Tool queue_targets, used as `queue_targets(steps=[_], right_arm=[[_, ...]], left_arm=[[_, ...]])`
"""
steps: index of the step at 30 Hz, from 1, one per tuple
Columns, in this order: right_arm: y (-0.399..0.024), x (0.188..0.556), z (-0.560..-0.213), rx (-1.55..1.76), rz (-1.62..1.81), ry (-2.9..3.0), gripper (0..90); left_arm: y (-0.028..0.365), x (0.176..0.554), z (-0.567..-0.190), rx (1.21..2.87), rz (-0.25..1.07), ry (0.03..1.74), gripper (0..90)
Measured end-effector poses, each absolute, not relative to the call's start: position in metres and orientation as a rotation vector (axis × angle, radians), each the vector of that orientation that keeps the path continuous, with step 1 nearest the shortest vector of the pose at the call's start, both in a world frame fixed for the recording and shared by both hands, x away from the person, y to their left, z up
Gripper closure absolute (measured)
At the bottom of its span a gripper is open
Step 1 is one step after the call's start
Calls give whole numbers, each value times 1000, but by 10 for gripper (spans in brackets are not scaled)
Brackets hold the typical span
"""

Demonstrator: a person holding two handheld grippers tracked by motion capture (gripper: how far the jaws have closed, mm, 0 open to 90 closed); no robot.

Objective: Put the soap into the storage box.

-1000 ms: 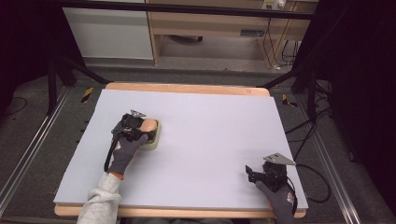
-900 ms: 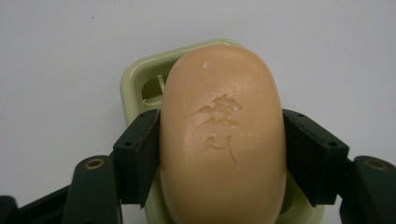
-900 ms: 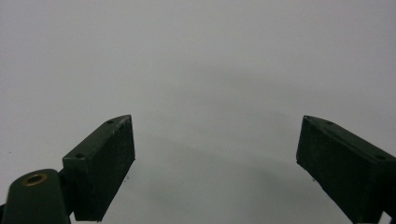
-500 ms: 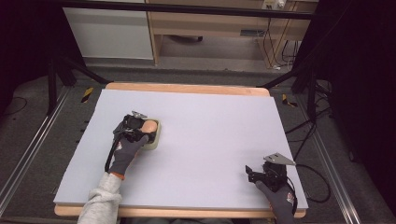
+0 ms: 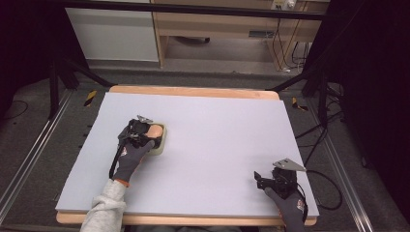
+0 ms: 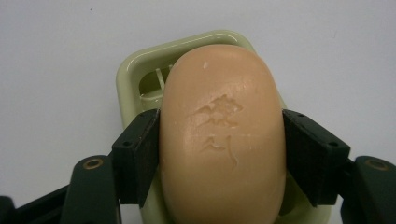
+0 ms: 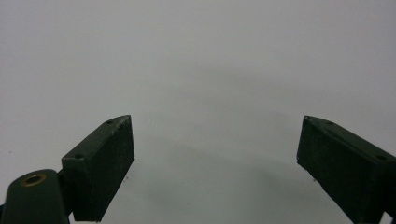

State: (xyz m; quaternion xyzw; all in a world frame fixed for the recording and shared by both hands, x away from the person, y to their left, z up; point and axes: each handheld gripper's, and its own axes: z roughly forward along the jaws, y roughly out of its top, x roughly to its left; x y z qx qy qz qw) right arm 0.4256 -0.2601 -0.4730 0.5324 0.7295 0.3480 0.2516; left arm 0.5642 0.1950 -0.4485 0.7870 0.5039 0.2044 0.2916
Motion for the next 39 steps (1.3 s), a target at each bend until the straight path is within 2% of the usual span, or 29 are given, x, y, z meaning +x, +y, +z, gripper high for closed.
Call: queue_targets(steps=[3,5,12,28,39], right_arm=[[-261,425,-473,1446,947,1982,114],[-261,425,-473,1440,946,1983,114],[-262,425,-473,1432,942,1977,114],[-269,424,-473,1473,927,1940,114],[-274,424,-473,1494,920,1924,103]], left_arm=[[196,563,-448,2086,547,1342,303],[198,563,-446,2071,535,1337,258],[202,556,-438,2045,544,1327,257],[211,510,-425,1979,550,1179,226],[224,489,-434,1974,565,1202,175]])
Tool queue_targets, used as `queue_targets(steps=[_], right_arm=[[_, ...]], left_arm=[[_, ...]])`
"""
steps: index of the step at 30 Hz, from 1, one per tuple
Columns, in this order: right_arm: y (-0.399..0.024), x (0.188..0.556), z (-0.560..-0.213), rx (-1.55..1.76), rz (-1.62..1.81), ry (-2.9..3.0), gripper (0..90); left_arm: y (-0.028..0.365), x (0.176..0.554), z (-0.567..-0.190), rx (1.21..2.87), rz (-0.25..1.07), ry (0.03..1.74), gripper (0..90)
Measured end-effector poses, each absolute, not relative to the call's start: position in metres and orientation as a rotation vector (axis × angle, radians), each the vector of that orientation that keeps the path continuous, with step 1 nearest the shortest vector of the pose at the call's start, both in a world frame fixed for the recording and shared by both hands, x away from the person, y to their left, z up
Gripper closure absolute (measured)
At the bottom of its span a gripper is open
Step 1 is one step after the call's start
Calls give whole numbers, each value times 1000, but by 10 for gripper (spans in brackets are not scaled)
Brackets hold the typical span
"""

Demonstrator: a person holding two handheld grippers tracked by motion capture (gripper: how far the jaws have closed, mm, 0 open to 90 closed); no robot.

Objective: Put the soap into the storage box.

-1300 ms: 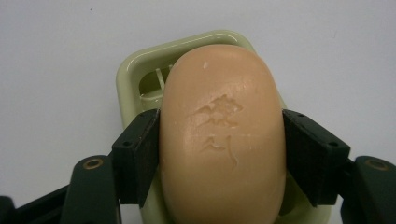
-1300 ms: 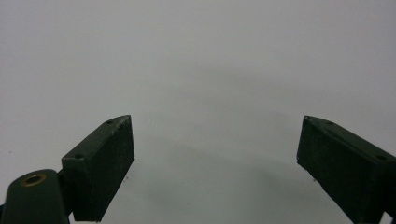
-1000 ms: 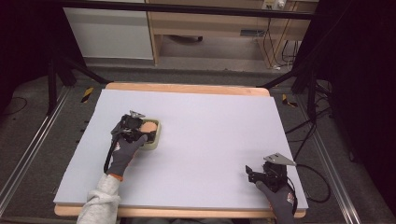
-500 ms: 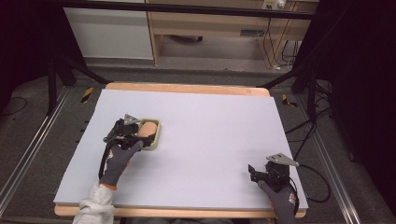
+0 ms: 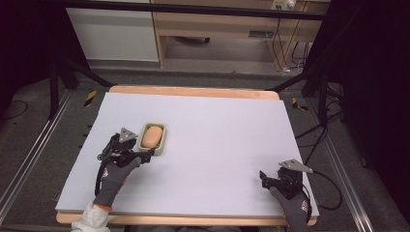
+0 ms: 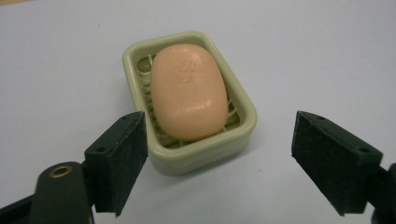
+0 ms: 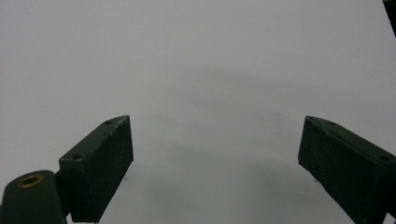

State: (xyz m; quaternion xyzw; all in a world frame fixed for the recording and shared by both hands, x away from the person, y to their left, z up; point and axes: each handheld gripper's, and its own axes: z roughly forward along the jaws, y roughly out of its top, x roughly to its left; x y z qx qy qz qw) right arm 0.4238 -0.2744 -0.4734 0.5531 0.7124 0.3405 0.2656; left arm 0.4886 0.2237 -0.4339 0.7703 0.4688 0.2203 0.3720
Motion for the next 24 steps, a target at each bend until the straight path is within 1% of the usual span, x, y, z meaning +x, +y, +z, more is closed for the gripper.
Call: queue_targets(steps=[6,12,24], right_arm=[[-274,424,-474,1491,902,1927,102],[-275,424,-474,1497,904,1925,102],[-283,424,-475,1527,897,1913,95]], left_arm=[[233,474,-437,1967,582,1200,160],[243,460,-448,1963,587,1216,157],[261,446,-466,1967,578,1256,157]])
